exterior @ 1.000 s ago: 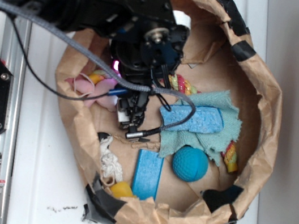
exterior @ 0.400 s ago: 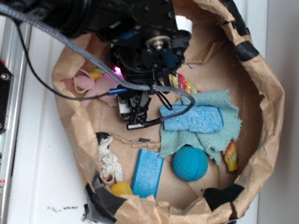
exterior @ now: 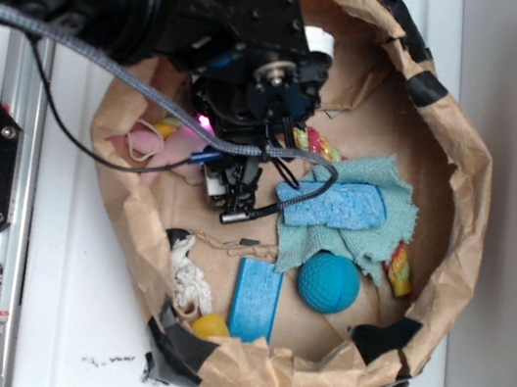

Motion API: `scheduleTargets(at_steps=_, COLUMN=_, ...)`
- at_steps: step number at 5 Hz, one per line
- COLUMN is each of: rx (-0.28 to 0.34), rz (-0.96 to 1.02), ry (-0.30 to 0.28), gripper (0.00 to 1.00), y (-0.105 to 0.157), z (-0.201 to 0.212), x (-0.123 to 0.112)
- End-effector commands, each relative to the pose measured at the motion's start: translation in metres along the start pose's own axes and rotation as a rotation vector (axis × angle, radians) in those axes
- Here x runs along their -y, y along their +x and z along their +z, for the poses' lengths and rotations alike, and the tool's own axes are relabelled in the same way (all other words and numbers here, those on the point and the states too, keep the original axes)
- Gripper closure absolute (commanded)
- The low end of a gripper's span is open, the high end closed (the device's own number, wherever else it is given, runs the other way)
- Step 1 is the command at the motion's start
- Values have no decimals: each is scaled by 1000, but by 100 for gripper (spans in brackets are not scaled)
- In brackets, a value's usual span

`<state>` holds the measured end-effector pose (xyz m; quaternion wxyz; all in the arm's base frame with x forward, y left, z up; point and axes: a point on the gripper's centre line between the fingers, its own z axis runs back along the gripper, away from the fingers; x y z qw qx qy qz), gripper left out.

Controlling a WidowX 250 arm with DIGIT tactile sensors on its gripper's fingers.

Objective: Grab the pink bunny.

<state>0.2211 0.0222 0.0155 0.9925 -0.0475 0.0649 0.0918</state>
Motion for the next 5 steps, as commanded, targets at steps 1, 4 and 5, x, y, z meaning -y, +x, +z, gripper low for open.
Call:
scheduleTargets(at_steps=1, rx=241, rz=-237, ry=8, gripper=100, y=-4, z=87, x=24)
scheduleTargets(at_steps=4, rx=318, rz=-280, ry=69, gripper=100, y=-1, z=164, x=30)
scheduleTargets(at_steps=5, rx=298, rz=-276, ry=123, gripper=100, y=4, z=163, x=28)
